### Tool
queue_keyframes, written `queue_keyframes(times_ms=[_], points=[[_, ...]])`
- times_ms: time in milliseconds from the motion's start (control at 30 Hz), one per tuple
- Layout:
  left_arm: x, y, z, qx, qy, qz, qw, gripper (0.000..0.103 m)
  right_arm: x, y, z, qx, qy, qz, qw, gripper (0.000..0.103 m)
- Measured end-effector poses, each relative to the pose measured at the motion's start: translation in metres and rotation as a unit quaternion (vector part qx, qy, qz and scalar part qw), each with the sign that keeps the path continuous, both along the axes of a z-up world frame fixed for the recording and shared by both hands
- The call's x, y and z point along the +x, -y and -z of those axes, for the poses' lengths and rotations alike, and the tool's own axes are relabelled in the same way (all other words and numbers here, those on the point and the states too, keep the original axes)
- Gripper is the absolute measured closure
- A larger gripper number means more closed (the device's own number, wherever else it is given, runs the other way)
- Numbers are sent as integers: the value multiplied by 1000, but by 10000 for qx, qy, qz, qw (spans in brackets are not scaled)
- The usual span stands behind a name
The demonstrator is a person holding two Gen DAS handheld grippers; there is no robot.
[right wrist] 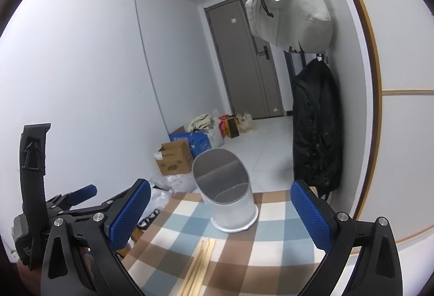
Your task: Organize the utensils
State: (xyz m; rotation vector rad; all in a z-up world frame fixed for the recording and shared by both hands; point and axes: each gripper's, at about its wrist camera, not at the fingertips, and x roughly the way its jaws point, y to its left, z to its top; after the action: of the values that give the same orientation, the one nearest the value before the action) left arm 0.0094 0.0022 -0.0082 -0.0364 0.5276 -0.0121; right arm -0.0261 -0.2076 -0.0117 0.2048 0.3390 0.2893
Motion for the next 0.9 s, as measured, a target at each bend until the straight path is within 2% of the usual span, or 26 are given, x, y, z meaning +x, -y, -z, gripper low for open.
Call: queue_keyframes(times_ms=[900], points=[[10,-5,10,-68,-95,-35,9999,1,7,-3,3,-7,-137,-10,9999,0]])
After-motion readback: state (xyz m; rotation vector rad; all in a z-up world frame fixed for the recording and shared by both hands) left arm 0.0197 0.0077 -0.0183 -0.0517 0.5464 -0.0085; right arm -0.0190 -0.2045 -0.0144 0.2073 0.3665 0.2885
